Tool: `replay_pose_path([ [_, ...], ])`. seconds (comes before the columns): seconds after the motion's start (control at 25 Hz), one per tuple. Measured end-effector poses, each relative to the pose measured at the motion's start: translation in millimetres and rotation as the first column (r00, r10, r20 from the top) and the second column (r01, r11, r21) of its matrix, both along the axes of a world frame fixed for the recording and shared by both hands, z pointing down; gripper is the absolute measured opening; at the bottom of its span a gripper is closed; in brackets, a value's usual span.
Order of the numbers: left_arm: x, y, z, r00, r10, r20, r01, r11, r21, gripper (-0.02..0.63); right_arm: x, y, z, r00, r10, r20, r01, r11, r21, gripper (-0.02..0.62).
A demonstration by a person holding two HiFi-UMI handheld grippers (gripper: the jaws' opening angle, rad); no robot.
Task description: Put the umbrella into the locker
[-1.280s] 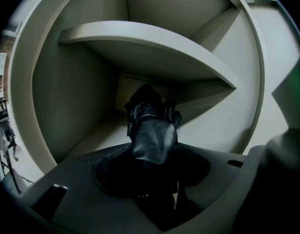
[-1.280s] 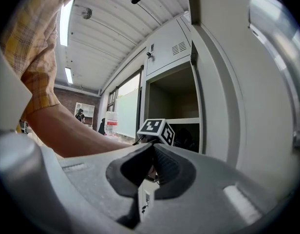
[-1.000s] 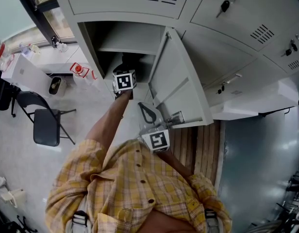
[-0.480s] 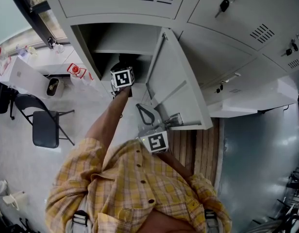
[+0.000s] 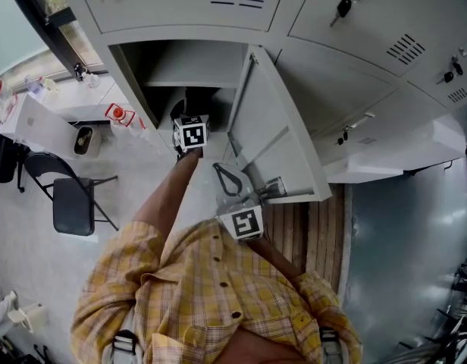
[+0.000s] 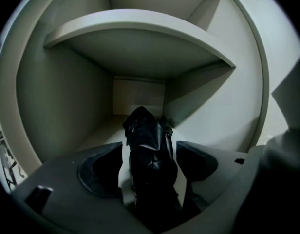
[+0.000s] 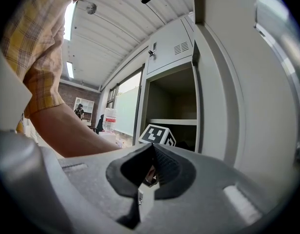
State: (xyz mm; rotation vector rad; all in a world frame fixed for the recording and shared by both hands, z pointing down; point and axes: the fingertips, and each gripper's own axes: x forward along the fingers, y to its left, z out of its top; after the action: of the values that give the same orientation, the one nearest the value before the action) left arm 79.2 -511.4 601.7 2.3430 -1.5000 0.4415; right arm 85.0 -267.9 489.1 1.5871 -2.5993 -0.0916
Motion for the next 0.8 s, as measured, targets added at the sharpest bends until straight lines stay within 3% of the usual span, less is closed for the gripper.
replay_pose_path([
  [0.64,-15,39,-21,1.000,0.010,-0.005,-0.010,0.998,0.067,0.339,9,7,-3,0.998,0.048,0.038,-0.047,0.999,-0.012,-0.003],
  [0.8,-19,52,-43,0.999,0.025,-0.031,-0.021,0.993,0.117,0.278,10,10,-5,0.996,0.059,0.060,-0.057,0.998,-0.027,-0.003],
])
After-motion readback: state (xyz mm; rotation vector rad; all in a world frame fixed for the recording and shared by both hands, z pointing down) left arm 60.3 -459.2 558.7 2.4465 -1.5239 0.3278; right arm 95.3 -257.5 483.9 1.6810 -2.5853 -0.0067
